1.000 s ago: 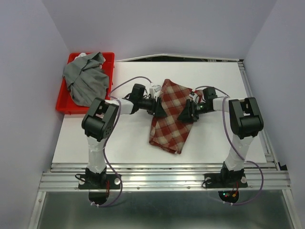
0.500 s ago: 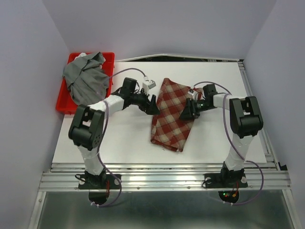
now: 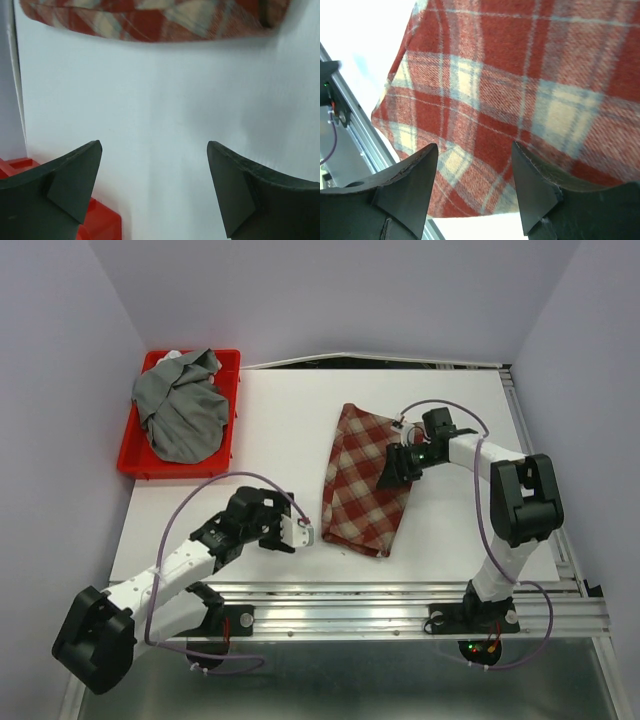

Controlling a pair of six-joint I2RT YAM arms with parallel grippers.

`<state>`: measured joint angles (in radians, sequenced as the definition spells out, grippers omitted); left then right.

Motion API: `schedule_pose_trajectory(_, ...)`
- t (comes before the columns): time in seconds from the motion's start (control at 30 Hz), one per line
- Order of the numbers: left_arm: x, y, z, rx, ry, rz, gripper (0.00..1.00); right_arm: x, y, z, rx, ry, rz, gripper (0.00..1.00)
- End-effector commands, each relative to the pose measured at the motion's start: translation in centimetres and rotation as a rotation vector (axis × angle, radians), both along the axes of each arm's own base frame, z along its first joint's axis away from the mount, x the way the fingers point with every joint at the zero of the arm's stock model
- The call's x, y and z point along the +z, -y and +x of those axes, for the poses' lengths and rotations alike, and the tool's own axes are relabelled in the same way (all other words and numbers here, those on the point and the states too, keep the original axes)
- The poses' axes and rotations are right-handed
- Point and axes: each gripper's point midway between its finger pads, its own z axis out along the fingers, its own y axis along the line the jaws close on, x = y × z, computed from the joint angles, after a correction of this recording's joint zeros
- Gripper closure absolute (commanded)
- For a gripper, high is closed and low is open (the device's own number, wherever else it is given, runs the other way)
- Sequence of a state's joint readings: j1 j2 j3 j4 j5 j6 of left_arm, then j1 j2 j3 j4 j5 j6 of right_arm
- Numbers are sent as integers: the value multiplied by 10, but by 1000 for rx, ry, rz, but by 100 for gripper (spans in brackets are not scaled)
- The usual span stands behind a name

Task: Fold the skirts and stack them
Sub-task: Fold the skirt

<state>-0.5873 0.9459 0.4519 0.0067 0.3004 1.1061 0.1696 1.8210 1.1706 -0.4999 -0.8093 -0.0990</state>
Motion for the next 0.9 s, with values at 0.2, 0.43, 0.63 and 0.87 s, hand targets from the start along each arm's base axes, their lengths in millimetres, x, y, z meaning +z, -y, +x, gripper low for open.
schedule_pose_trajectory(0.2,-16,29,-22,-255,324,35,2,-40,-1,5,20,-5,-88,32)
schedule_pose_trajectory(0.43,-49,58,-45,-334,354,61,2,-67,4,2,-2,-55,-130,33)
schedule_pose_trajectory(0.63,-52,87,-41,-374,377,59,1,-85,10,-1,-20,-83,-168,34)
schedule_pose_trajectory(0.87,-43,123,-66,-509,386,-1,2,-92,10,-2,-27,-104,-173,34)
